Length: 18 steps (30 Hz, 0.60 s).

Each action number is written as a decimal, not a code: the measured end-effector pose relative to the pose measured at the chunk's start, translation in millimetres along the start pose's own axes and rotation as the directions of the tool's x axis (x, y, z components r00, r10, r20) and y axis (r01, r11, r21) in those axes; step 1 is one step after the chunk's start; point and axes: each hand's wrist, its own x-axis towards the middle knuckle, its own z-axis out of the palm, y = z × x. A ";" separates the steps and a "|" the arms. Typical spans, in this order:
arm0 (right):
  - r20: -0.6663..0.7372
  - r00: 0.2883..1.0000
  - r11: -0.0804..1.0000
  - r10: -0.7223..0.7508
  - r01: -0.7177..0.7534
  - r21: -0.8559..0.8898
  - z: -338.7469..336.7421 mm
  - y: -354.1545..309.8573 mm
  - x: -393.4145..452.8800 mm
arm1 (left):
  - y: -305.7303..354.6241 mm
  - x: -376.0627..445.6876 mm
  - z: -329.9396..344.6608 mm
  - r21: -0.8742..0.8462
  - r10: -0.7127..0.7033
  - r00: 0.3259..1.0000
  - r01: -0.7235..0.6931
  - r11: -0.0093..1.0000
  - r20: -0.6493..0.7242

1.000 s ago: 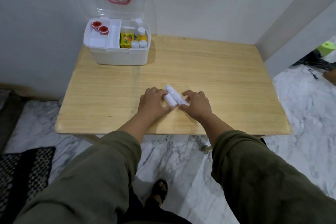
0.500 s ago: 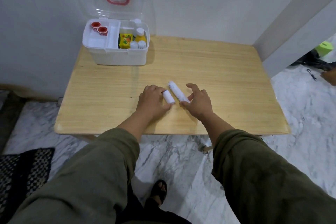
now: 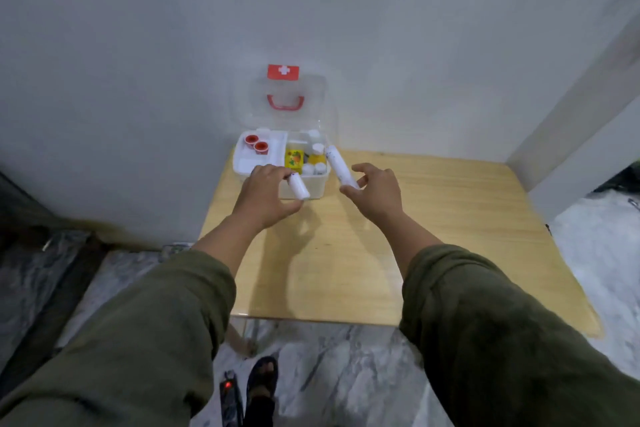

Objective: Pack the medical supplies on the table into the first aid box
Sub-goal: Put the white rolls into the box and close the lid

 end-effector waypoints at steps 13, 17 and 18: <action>-0.107 0.993 0.997 0.050 -0.056 -0.055 103.4 -91.9 67.4 | -106.7 77.8 -63.6 0.088 -0.008 0.991 -0.004 0.996 0.130; -0.151 0.980 0.986 0.127 -0.140 -0.085 131.0 -98.5 78.6 | -126.0 98.3 -62.8 0.112 0.005 0.971 -0.033 0.993 0.241; -0.164 0.976 0.982 0.145 -0.162 -0.094 134.6 -100.0 80.5 | -130.1 102.0 -62.8 0.110 0.007 0.964 -0.038 0.993 0.266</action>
